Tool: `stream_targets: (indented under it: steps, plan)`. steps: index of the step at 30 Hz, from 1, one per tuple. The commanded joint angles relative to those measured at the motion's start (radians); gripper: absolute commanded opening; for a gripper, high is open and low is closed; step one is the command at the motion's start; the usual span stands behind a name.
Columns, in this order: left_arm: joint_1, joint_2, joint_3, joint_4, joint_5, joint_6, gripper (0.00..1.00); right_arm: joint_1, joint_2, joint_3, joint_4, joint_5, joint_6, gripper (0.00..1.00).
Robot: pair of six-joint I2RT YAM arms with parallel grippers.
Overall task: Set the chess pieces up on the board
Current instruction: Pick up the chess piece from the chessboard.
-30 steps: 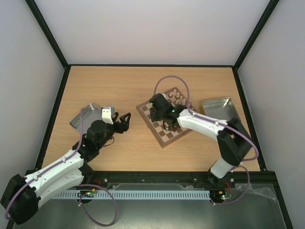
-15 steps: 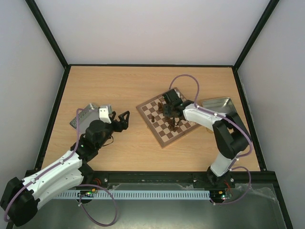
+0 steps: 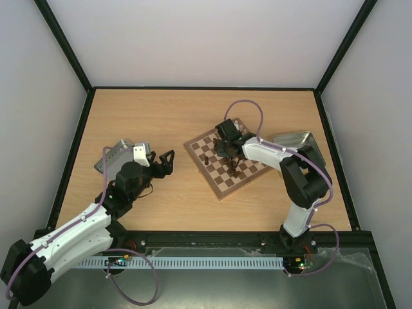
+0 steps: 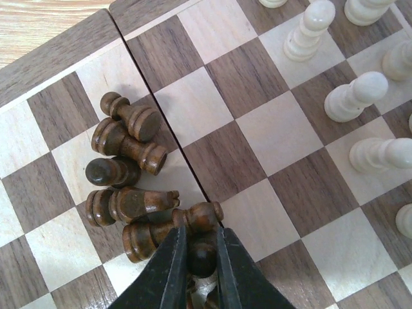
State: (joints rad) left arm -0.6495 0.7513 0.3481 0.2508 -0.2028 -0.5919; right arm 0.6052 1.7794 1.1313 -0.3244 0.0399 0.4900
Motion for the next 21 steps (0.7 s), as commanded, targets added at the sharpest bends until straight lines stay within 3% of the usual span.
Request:
stream_targets:
  steps: [1, 12, 21]
  plan:
    - [0.007, -0.006, 0.028, 0.0, -0.006, -0.003, 0.92, 0.001, 0.015, 0.023, -0.023, 0.034, -0.01, 0.1]
    - [0.01, 0.012, 0.034, 0.011, 0.011, -0.002, 0.92, 0.0, -0.117, 0.002, 0.001, 0.034, -0.001, 0.06]
    - [0.016, 0.014, 0.031, 0.014, 0.004, -0.023, 0.92, 0.011, -0.126, 0.029, 0.024, -0.096, -0.011, 0.07]
